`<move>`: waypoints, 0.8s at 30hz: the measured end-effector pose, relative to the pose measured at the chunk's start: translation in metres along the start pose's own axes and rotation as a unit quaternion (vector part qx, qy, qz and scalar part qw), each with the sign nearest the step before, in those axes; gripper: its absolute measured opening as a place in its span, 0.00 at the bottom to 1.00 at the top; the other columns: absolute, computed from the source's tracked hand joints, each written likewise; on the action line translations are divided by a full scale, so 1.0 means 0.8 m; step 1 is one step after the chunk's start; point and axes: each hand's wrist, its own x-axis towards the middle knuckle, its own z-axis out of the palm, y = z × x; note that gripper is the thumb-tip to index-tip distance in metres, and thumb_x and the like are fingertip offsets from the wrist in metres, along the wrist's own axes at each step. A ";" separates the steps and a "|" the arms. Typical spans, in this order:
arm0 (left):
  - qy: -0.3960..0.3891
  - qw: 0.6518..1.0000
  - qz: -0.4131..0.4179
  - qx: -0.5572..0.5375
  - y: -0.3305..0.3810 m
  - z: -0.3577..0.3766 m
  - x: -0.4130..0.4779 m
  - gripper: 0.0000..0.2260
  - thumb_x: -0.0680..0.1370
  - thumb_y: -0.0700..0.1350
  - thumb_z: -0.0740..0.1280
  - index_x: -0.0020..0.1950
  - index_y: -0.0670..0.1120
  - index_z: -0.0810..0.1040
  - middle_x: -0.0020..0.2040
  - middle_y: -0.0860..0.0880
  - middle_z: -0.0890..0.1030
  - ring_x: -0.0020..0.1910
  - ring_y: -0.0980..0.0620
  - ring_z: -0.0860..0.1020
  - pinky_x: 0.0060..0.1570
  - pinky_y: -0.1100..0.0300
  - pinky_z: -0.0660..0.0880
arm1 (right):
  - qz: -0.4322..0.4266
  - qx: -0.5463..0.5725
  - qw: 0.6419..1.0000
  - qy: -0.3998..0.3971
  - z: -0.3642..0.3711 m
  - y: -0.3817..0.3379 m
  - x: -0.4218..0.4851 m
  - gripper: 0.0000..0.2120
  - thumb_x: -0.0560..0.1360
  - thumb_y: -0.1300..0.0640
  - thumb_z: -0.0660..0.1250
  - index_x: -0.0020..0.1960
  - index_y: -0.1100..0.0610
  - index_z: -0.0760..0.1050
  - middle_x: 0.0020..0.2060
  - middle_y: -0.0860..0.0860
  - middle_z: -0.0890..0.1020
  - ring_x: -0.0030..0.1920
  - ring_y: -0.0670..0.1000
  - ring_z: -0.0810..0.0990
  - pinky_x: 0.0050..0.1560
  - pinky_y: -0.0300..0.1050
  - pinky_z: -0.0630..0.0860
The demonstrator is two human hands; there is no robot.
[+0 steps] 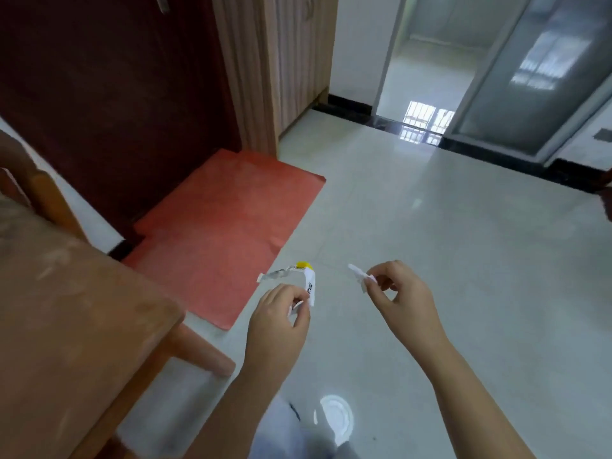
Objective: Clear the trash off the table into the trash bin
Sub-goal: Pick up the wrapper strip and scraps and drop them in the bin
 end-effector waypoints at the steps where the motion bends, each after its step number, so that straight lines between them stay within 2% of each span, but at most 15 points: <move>1: 0.012 1.000 -0.014 0.001 -0.011 0.001 0.023 0.02 0.68 0.39 0.65 0.38 0.44 0.76 0.37 0.51 0.80 0.40 0.58 0.71 0.42 0.78 0.63 | -0.010 0.002 1.000 -0.019 0.015 -0.003 0.028 0.06 0.72 0.61 0.67 0.37 0.55 0.74 0.36 0.48 0.78 0.40 0.45 0.75 0.40 0.30 0.68; 4: 0.034 0.998 -0.051 -0.005 -0.051 -0.001 0.104 0.02 0.69 0.39 0.64 0.38 0.45 0.75 0.37 0.50 0.80 0.40 0.57 0.71 0.42 0.73 0.64 | -0.041 -0.003 0.997 -0.059 0.064 -0.011 0.115 0.05 0.71 0.62 0.67 0.37 0.55 0.74 0.36 0.49 0.78 0.40 0.46 0.74 0.40 0.34 0.69; 7: 0.055 0.997 -0.056 -0.003 -0.096 -0.013 0.194 0.03 0.70 0.42 0.63 0.39 0.44 0.76 0.38 0.49 0.80 0.40 0.56 0.72 0.40 0.64 0.68 | -0.076 -0.015 0.994 -0.079 0.116 -0.031 0.207 0.05 0.71 0.63 0.68 0.38 0.56 0.75 0.35 0.50 0.77 0.39 0.47 0.74 0.37 0.33 0.69; 9: 0.083 0.994 -0.067 0.006 -0.121 -0.031 0.255 0.02 0.69 0.41 0.64 0.40 0.44 0.76 0.38 0.49 0.81 0.40 0.56 0.72 0.39 0.62 0.69 | -0.102 -0.020 0.989 -0.101 0.150 -0.057 0.270 0.05 0.71 0.63 0.68 0.38 0.56 0.75 0.35 0.50 0.77 0.37 0.47 0.74 0.36 0.34 0.69; 11: 0.112 0.990 -0.080 0.020 -0.142 -0.052 0.306 0.01 0.70 0.39 0.65 0.40 0.44 0.77 0.39 0.49 0.81 0.40 0.56 0.73 0.38 0.63 0.69 | -0.126 -0.026 0.983 -0.131 0.183 -0.088 0.330 0.03 0.71 0.60 0.67 0.39 0.55 0.75 0.36 0.50 0.77 0.37 0.47 0.74 0.37 0.38 0.70; 13: 0.125 0.987 -0.097 0.018 -0.160 -0.076 0.354 0.03 0.71 0.36 0.67 0.40 0.43 0.77 0.39 0.51 0.79 0.39 0.56 0.73 0.39 0.72 0.67 | -0.161 -0.030 0.976 -0.147 0.216 -0.121 0.387 0.02 0.72 0.59 0.67 0.40 0.56 0.75 0.36 0.50 0.76 0.38 0.48 0.74 0.37 0.40 0.70; 16: 0.149 0.980 -0.132 0.015 -0.189 -0.103 0.410 0.04 0.72 0.36 0.68 0.42 0.45 0.77 0.37 0.58 0.75 0.38 0.63 0.72 0.38 0.80 0.63 | -0.201 -0.020 0.966 -0.161 0.264 -0.161 0.454 0.03 0.71 0.59 0.68 0.39 0.55 0.75 0.35 0.49 0.76 0.37 0.49 0.74 0.36 0.37 0.69; 18: 0.169 0.974 -0.151 0.020 -0.209 -0.116 0.436 0.03 0.74 0.39 0.67 0.42 0.46 0.77 0.36 0.60 0.75 0.39 0.66 0.73 0.38 0.79 0.64 | -0.209 -0.009 0.961 -0.182 0.295 -0.174 0.486 0.04 0.71 0.59 0.69 0.38 0.54 0.75 0.35 0.49 0.77 0.36 0.48 0.75 0.36 0.39 0.70; 19: 0.178 0.971 -0.159 0.026 -0.220 -0.122 0.449 0.01 0.74 0.41 0.66 0.42 0.46 0.77 0.36 0.59 0.76 0.39 0.65 0.74 0.38 0.79 0.65 | -0.212 -0.004 0.957 -0.198 0.312 -0.178 0.502 0.04 0.70 0.59 0.69 0.38 0.54 0.75 0.35 0.49 0.77 0.36 0.49 0.75 0.36 0.40 0.71; 21: 0.199 0.963 -0.180 0.031 -0.240 -0.133 0.473 0.05 0.73 0.46 0.64 0.42 0.45 0.77 0.37 0.54 0.79 0.37 0.61 0.75 0.39 0.77 0.67 | -0.225 -0.003 0.947 -0.231 0.346 -0.184 0.535 0.04 0.70 0.59 0.69 0.38 0.54 0.76 0.35 0.50 0.77 0.35 0.50 0.75 0.35 0.43 0.72; 24: 0.239 0.946 -0.215 0.043 -0.268 -0.151 0.511 0.07 0.73 0.49 0.63 0.42 0.47 0.77 0.40 0.53 0.80 0.41 0.59 0.75 0.41 0.72 0.68 | -0.254 0.000 0.929 -0.268 0.395 -0.200 0.592 0.04 0.69 0.60 0.70 0.37 0.55 0.76 0.34 0.49 0.77 0.34 0.50 0.75 0.33 0.39 0.70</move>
